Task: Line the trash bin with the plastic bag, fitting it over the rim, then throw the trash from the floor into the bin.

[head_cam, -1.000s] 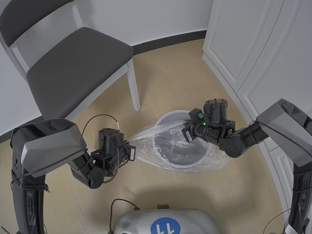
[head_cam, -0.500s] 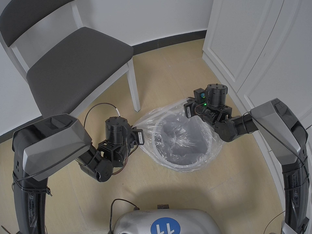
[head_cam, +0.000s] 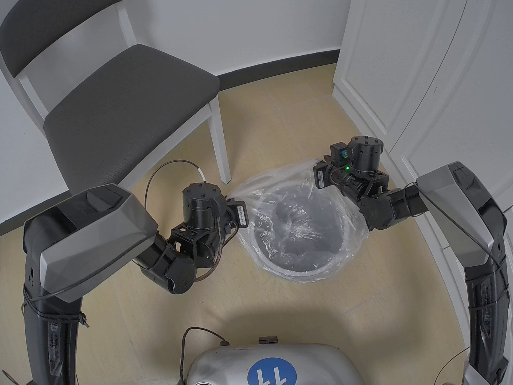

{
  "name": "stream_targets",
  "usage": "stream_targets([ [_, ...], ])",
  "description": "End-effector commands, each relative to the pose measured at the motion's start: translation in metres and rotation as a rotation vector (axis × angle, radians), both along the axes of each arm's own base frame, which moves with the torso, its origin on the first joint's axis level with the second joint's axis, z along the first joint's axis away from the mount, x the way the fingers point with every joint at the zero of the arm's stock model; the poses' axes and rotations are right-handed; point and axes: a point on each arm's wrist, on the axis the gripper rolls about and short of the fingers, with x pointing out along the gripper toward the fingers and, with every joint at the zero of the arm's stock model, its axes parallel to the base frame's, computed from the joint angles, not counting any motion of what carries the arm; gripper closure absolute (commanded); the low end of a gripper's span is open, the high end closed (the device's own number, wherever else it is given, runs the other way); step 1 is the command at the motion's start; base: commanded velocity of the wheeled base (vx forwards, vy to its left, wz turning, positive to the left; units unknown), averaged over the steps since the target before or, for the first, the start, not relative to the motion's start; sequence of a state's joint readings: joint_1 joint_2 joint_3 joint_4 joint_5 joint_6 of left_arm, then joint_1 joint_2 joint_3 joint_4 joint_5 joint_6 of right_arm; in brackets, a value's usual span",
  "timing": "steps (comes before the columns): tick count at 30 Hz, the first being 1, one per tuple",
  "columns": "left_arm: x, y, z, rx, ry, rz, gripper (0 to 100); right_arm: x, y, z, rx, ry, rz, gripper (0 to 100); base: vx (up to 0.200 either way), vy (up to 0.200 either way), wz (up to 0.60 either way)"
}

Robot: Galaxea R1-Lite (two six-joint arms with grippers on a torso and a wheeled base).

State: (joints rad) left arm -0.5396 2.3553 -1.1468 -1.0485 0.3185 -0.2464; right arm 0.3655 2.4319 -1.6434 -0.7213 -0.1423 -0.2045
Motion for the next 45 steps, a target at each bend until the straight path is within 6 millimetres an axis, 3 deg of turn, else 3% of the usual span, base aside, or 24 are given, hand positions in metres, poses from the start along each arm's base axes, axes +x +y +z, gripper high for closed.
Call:
stream_targets([
  [1, 0.004, -0.002, 0.006, 0.002, -0.011, -0.001, 100, -0.004, -0.001, 0.008, 0.015, -0.007, 0.003, 0, 0.0, 0.0, 0.0],
  [8, 0.005, -0.001, 0.013, 0.039, -0.006, -0.003, 100, -0.025, -0.02, 0.023, 0.066, 0.049, -0.014, 0, 0.0, 0.0, 0.0],
  [14, 0.012, -0.002, 0.01, 0.035, -0.012, 0.004, 100, -0.055, -0.051, 0.034, 0.06, 0.157, -0.065, 0, 0.0, 0.0, 0.0],
  [18, 0.022, 0.0, 0.011, 0.035, -0.012, 0.017, 100, -0.074, -0.058, 0.032, 0.155, 0.236, -0.091, 0, 0.0, 0.0, 0.0],
  [30, 0.035, 0.0, 0.005, 0.03, -0.002, 0.033, 100, -0.072, -0.041, -0.008, 0.404, 0.248, -0.098, 0, 0.0, 0.0, 0.0],
  [34, 0.038, -0.001, 0.004, 0.024, -0.007, 0.033, 100, -0.068, -0.045, -0.02, 0.407, 0.244, -0.113, 0, 0.0, 0.0, 0.0],
  [45, 0.048, -0.002, 0.003, 0.004, -0.032, 0.045, 100, -0.063, -0.068, -0.03, 0.456, 0.233, -0.162, 0, 0.0, 0.0, 0.0],
])
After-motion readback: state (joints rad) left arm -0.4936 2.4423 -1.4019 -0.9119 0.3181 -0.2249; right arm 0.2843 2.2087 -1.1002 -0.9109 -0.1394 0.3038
